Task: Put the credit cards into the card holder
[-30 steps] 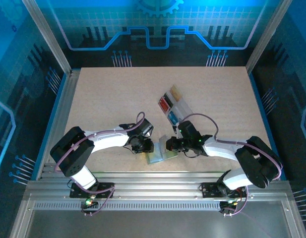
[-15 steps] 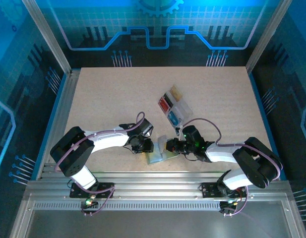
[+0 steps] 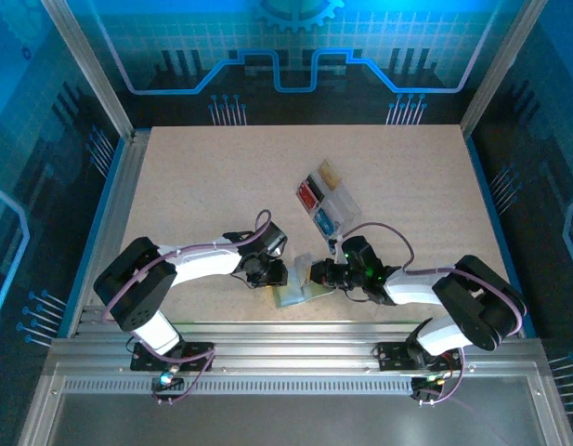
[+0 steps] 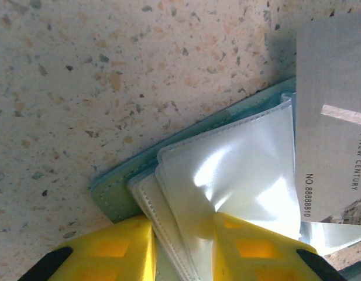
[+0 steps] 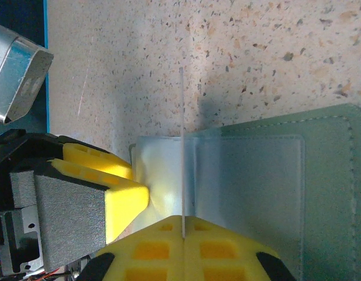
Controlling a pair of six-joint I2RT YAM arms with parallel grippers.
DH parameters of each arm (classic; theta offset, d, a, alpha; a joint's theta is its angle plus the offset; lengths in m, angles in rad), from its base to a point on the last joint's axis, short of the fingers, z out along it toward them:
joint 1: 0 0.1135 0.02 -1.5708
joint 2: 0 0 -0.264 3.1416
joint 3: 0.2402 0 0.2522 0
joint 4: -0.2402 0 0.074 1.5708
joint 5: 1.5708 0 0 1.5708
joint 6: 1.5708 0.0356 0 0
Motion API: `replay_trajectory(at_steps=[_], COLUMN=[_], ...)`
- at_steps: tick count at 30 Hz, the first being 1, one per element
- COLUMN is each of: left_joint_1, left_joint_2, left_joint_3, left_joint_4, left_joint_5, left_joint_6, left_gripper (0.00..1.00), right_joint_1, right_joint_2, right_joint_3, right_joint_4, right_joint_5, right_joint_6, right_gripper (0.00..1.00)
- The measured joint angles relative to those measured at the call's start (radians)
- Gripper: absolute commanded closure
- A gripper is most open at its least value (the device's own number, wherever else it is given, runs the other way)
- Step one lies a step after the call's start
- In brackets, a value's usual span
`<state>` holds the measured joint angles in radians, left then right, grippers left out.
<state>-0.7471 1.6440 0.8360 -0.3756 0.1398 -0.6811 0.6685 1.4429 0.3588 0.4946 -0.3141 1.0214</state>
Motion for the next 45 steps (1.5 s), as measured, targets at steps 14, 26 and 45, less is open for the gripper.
replay_trajectory(at_steps=[14, 26, 45], left_joint_1=[0.0, 0.0, 0.006], left_joint_2=[0.004, 0.005, 0.006], left_joint_3=[0.003, -0.001, -0.007], left_joint_4=[-0.002, -0.001, 0.006], left_joint_5=[0.0, 0.001, 0.013], left_joint_6=[0.0, 0.0, 0.0], left_gripper=[0.74, 0.74, 0.74], right_joint_1=[0.032, 0.087, 0.18], right_joint_2=[0.017, -0.023, -0.091], right_joint_3=[-0.031, -0.08, -0.095], right_joint_4=[0.062, 0.082, 0.013], right_joint_5=[0.035, 0.101, 0.198], right_joint_6=[0.074, 0.143, 0.187], right_gripper=[1.0, 1.0, 1.0])
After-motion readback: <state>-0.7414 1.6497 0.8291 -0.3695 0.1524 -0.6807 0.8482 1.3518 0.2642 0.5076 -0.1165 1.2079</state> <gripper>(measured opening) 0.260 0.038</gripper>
